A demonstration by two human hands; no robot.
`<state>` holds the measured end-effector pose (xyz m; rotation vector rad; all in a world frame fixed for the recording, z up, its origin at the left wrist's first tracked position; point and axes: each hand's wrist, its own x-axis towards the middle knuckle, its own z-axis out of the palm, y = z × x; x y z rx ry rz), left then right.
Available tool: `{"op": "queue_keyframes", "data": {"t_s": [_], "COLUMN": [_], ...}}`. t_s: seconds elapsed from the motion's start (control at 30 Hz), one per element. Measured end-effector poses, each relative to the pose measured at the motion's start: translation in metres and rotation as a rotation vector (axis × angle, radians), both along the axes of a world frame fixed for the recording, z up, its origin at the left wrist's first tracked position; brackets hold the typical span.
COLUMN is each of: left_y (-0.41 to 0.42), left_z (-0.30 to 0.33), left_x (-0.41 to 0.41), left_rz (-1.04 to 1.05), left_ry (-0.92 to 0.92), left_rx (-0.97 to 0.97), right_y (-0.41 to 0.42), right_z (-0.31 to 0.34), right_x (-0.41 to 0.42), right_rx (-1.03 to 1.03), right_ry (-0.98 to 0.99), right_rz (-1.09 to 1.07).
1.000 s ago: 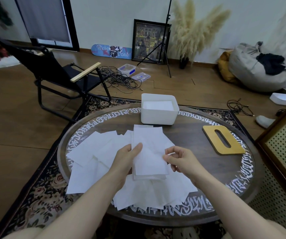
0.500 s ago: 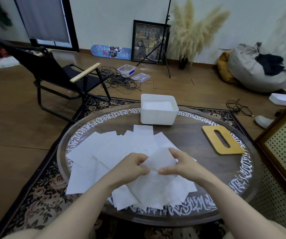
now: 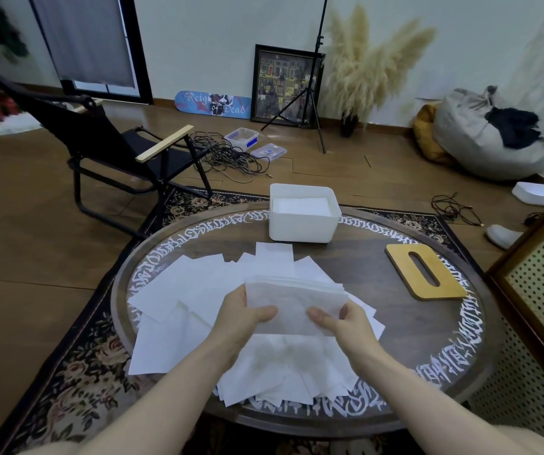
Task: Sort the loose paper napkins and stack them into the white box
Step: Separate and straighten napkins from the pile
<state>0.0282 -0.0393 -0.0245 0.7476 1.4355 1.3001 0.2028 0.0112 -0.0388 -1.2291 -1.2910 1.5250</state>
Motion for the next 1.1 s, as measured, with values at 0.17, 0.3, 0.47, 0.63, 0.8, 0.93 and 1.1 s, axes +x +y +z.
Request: {"op": "queue_keyframes", "data": {"t_s": [0.17, 0.3, 0.47, 0.63, 0.8, 0.93, 1.1], "left_y": [0.000, -0.006, -0.006, -0.004, -0.003, -0.001, -0.004], "left_z": [-0.001, -0.013, -0.015, -0.014, -0.024, -0.031, -0.034], "left_x": [0.003, 0.001, 0.006, 0.007, 0.002, 0.002, 0.000], "left_rz": [0.022, -0.037, -0.044, -0.034, -0.067, -0.079, -0.109], "left_ry": [0.070, 0.145, 0.131, 0.090, 0.107, 0.137, 0.217], "left_rx": [0.091, 0.051, 0.032, 0.032, -0.056, -0.073, -0.085], "right_y": [0.000, 0.001, 0.000, 0.000, 0.002, 0.002, 0.001], "right_z": [-0.005, -0.015, -0.017, -0.016, -0.022, -0.025, -0.034], "right_x": [0.000, 0.006, 0.004, 0.004, 0.006, 0.006, 0.012], "right_rx": [0.089, 0.040, 0.015, -0.004, -0.060, -0.070, -0.021], "right_ry": [-0.005, -0.042, -0.052, -0.009, -0.043, -0.069, -0.236], "right_rz": [0.005, 0.025, 0.025, -0.015, -0.020, -0.016, 0.003]}}
